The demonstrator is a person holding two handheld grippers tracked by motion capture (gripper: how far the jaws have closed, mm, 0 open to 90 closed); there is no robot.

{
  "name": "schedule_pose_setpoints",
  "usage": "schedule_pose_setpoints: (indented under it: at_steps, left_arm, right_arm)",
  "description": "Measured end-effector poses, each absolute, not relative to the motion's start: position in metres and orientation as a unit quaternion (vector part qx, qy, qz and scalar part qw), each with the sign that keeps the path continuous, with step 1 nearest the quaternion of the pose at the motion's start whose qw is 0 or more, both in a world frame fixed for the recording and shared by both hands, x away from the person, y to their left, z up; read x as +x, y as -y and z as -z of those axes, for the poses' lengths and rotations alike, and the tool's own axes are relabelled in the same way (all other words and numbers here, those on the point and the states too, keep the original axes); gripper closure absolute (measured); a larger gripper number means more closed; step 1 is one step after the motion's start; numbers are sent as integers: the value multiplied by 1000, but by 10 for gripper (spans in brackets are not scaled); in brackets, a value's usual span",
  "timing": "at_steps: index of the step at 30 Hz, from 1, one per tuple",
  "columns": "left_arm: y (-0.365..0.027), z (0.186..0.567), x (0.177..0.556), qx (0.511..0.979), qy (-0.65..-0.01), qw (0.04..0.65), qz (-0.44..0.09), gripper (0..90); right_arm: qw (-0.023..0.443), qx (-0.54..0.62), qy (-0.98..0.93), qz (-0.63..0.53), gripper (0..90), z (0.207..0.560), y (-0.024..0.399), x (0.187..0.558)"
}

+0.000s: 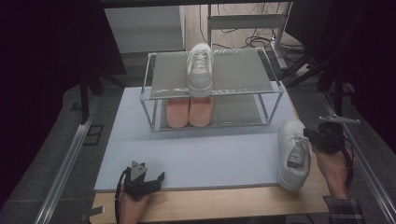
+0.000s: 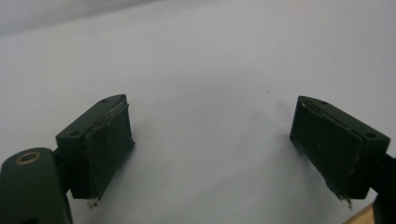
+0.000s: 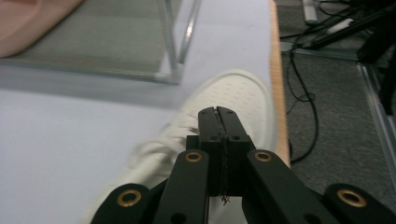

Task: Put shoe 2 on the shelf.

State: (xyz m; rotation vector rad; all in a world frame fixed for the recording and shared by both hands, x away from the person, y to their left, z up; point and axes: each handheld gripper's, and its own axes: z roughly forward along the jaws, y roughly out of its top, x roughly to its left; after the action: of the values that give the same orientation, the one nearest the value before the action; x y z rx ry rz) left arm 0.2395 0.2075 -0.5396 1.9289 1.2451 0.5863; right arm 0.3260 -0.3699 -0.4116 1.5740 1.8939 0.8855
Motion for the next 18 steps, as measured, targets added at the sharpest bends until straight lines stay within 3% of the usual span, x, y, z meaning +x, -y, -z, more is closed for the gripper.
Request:
schedule_pose_setpoints:
  at_steps: [18]
  left_arm:
    - [-207,540,239,754,-487,377,-229,126]
  right_arm:
    - [254,620,-685,-286,891,454,404,324]
